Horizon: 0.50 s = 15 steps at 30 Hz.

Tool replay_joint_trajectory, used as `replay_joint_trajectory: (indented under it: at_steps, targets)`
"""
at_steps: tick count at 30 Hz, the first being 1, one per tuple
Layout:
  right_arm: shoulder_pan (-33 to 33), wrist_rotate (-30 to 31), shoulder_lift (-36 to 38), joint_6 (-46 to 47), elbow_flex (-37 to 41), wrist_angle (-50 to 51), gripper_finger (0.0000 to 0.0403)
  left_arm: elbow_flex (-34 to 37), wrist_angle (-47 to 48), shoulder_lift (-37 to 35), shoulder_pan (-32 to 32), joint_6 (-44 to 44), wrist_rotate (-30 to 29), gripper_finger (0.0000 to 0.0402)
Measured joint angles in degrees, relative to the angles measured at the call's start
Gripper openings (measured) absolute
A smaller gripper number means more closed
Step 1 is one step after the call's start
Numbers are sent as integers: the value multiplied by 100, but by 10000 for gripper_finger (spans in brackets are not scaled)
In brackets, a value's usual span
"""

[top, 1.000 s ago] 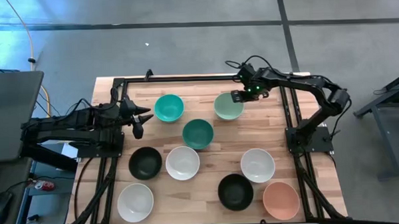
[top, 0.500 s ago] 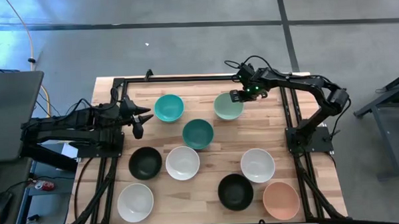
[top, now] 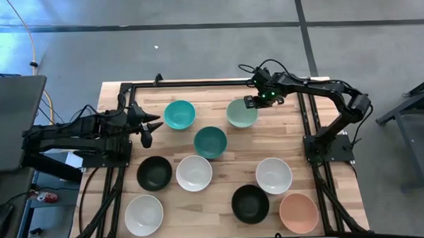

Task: Nest bowls inside each other
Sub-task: Stack the green bowl on the green bowl

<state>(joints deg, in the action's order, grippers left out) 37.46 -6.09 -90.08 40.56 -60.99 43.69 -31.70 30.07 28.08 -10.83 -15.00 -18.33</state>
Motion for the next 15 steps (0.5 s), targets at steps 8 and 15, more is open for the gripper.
replay_joint_trajectory:
  at_steps: [8,15]
  targets:
    - [-7,-11,-42,-2,0,-29,78,0,14,0,0,0,0,131]
    - [-94,-390,-545,-81,0,-127,78,2,18,0,0,-83,79,131]
